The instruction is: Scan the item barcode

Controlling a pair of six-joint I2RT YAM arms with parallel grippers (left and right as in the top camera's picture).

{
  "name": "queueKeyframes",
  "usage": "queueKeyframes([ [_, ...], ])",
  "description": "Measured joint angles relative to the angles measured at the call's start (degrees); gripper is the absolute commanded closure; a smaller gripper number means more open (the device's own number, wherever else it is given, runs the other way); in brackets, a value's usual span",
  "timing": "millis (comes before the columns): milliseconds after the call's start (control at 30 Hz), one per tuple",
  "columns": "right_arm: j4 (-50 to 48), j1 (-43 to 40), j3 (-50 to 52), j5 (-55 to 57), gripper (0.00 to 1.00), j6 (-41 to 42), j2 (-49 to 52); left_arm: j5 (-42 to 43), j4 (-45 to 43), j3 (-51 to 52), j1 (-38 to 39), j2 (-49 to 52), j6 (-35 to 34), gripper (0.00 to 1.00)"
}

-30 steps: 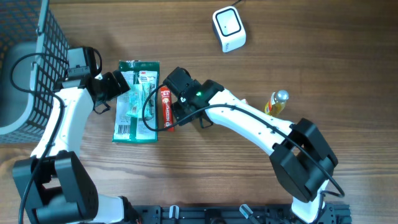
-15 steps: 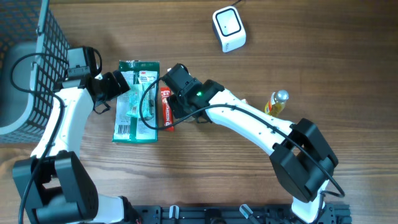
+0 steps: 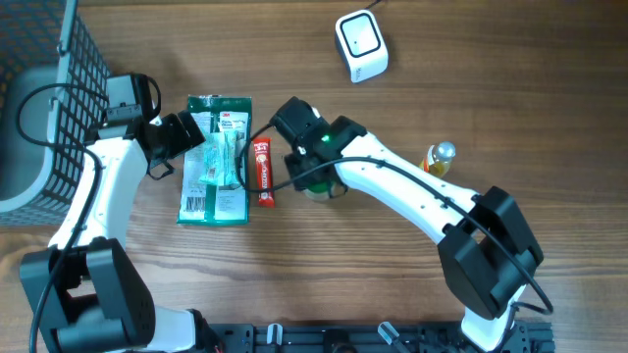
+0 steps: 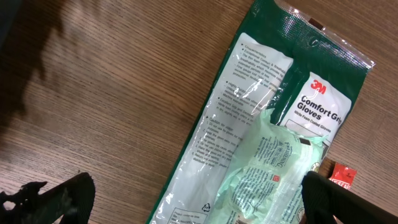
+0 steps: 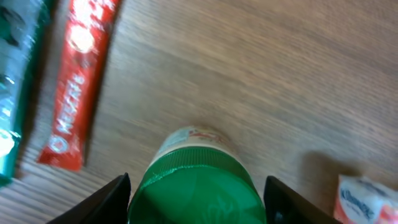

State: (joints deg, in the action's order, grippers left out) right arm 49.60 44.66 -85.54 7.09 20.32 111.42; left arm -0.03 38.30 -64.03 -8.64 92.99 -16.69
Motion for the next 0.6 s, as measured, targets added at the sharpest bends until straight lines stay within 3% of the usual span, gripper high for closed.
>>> queueKeyframes([
  [67, 2.0, 0.0, 0.0, 0.0, 0.3, 0.0, 0.0, 0.0, 0.0, 0.0, 0.0, 0.0, 0.0, 0.0],
  [167, 6.1, 0.0, -0.5, 0.0, 0.18, 0.1, 0.0, 0.0, 0.0, 0.0, 0.0, 0.0, 0.0, 0.0],
  [233, 6.8, -0.1, -1.0, 0.0, 0.04, 0.2, 0.0, 0.0, 0.0, 0.0, 0.0, 0.0, 0.0, 0.0],
  [300, 6.8, -0.1, -1.3, -0.1, 0.0, 0.2, 0.0, 0.0, 0.0, 0.0, 0.0, 0.0, 0.0, 0.0],
  [600, 7.0, -0.1, -0.4, -0.2, 0.05, 0.4, 0.0, 0.0, 0.0, 0.0, 0.0, 0.0, 0.0, 0.0],
])
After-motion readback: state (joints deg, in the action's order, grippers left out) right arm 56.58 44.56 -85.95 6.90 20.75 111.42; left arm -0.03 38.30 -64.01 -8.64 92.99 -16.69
